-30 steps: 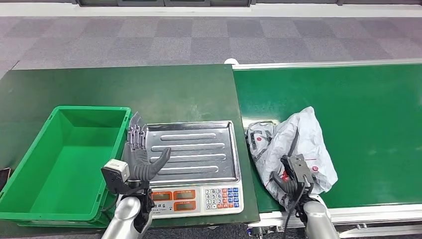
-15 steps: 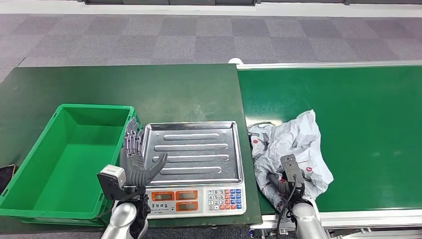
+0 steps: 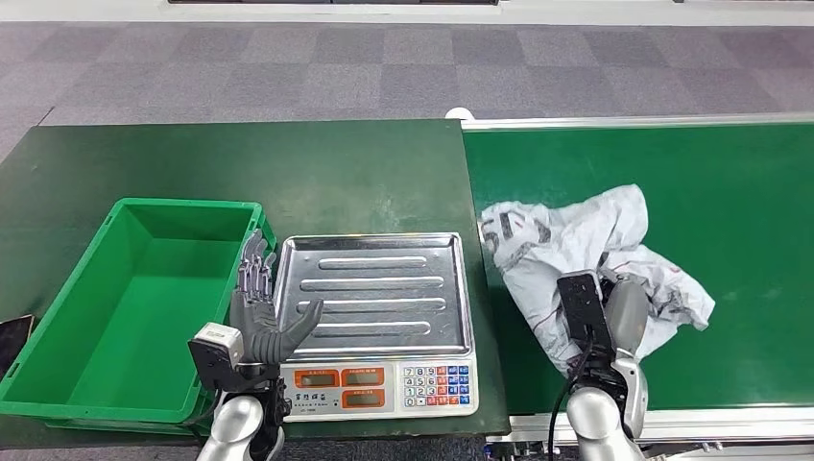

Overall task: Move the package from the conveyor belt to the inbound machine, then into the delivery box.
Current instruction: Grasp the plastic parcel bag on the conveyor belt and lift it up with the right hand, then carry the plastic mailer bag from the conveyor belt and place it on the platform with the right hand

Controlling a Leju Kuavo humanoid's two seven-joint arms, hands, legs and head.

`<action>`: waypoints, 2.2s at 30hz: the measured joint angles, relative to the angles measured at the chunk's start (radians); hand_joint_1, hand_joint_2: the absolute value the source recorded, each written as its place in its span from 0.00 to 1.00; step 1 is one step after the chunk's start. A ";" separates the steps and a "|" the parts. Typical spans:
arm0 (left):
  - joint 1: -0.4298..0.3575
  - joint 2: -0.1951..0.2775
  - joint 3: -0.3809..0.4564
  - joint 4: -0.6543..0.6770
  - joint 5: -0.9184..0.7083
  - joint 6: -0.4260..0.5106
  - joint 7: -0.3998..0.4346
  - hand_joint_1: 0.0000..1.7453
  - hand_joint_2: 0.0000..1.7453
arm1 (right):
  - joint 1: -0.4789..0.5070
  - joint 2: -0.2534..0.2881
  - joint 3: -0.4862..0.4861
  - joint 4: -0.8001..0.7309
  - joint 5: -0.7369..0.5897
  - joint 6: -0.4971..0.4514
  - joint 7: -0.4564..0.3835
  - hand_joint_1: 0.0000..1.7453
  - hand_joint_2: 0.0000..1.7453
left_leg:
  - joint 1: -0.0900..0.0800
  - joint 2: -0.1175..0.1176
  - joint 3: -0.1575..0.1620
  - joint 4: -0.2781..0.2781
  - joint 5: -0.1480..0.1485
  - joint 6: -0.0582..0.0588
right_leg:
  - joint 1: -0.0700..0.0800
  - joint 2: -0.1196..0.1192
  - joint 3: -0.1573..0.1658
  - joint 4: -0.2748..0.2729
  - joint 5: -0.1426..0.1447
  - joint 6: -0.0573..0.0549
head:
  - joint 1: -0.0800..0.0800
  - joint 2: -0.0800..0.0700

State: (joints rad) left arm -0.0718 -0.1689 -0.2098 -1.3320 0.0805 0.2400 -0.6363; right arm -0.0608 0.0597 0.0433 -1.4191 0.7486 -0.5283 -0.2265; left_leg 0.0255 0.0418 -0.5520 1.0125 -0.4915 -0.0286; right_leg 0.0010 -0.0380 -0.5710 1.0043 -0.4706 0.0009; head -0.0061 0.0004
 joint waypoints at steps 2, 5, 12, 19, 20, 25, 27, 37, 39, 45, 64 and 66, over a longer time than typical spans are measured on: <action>-0.002 -0.001 0.000 0.004 0.000 0.000 -0.002 0.00 1.00 | -0.007 -0.019 0.018 -0.054 0.003 -0.023 -0.001 1.00 1.00 | 0.000 0.000 0.000 0.000 0.000 0.000 | 0.000 0.000 0.000 0.000 0.000 0.000 | 0.000 0.000; -0.009 -0.003 0.000 0.011 0.000 0.000 -0.006 0.00 1.00 | -0.017 -0.047 0.036 -0.105 -0.014 -0.052 -0.008 1.00 1.00 | 0.000 0.000 0.000 0.000 0.000 0.001 | 0.000 0.000 0.000 0.000 0.000 0.000 | 0.000 0.000; -0.024 -0.004 0.000 0.027 0.004 -0.003 -0.010 0.00 1.00 | -0.044 -0.093 0.063 -0.148 -0.080 -0.074 -0.020 1.00 1.00 | 0.000 0.000 0.000 0.000 0.001 0.001 | 0.000 0.000 0.000 0.000 0.000 0.000 | 0.000 0.000; -0.062 -0.006 0.000 0.053 0.018 -0.005 -0.017 0.00 1.00 | -0.118 -0.155 0.120 -0.147 -0.237 -0.035 -0.078 1.00 1.00 | 0.000 0.000 -0.001 0.000 0.001 0.001 | 0.000 0.000 0.000 0.001 0.001 0.001 | 0.000 0.000; -0.066 -0.007 0.000 0.056 0.019 -0.003 -0.019 0.00 1.00 | -0.124 -0.156 0.141 -0.146 -0.242 -0.018 -0.078 1.00 1.00 | 0.000 0.000 -0.001 0.000 0.001 0.001 | 0.000 0.000 0.000 0.001 0.001 0.001 | 0.000 0.000; -0.106 -0.010 -0.002 0.080 0.027 0.012 -0.028 0.00 1.00 | -0.188 -0.129 0.303 -0.084 -0.245 0.055 -0.049 1.00 1.00 | 0.000 0.000 -0.003 0.000 0.004 -0.001 | 0.000 0.000 0.001 0.004 0.001 0.000 | 0.000 0.000; -0.120 -0.011 -0.003 0.089 0.031 0.017 -0.029 0.00 1.00 | -0.212 -0.112 0.362 -0.055 -0.245 0.057 -0.039 1.00 1.00 | 0.000 -0.001 -0.003 0.000 0.005 -0.001 | 0.000 0.000 0.000 0.004 0.001 0.000 | 0.000 0.000; -0.146 -0.016 -0.015 0.122 0.043 0.031 -0.027 0.00 1.00 | -0.259 -0.031 0.561 0.067 -0.300 0.116 -0.031 1.00 1.00 | 0.000 -0.001 -0.003 0.000 0.005 -0.001 | 0.000 -0.001 -0.001 0.005 0.001 0.000 | 0.000 0.000; -0.152 -0.018 -0.015 0.129 0.043 0.031 -0.026 0.00 1.00 | -0.255 -0.019 0.593 0.077 -0.299 0.115 -0.029 1.00 1.00 | 0.000 -0.001 -0.004 0.000 0.005 -0.002 | 0.000 0.000 -0.001 0.005 0.001 0.000 | 0.000 0.000; -0.164 -0.021 -0.021 0.147 0.042 0.029 -0.026 0.00 1.00 | -0.246 -0.003 0.640 0.088 -0.303 0.136 -0.014 1.00 1.00 | -0.001 -0.001 -0.004 0.000 0.005 -0.001 | -0.001 0.000 -0.002 0.005 0.001 0.000 | 0.000 0.000; -0.174 -0.021 -0.022 0.161 0.033 0.020 -0.027 0.00 1.00 | -0.223 0.003 0.659 0.087 -0.360 0.265 0.001 0.00 1.00 | -0.001 -0.001 -0.004 0.000 0.005 -0.001 | -0.001 0.000 -0.002 0.005 0.001 0.000 | 0.000 0.000; -0.176 -0.021 -0.022 0.164 0.024 0.023 -0.029 0.00 1.00 | -0.218 0.002 0.659 0.087 -0.407 0.309 -0.019 0.00 1.00 | -0.001 0.000 -0.004 0.000 0.005 -0.001 | -0.001 0.000 -0.002 0.005 0.001 0.000 | 0.000 0.000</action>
State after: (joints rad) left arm -0.2474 -0.1900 -0.2316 -1.1683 0.1042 0.2626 -0.6651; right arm -0.2785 0.0619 0.7020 -1.3321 0.3416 -0.2197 -0.2456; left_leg 0.0248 0.0415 -0.5563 1.0126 -0.4862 -0.0300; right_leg 0.0003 -0.0381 -0.5732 1.0094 -0.4694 0.0011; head -0.0063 0.0004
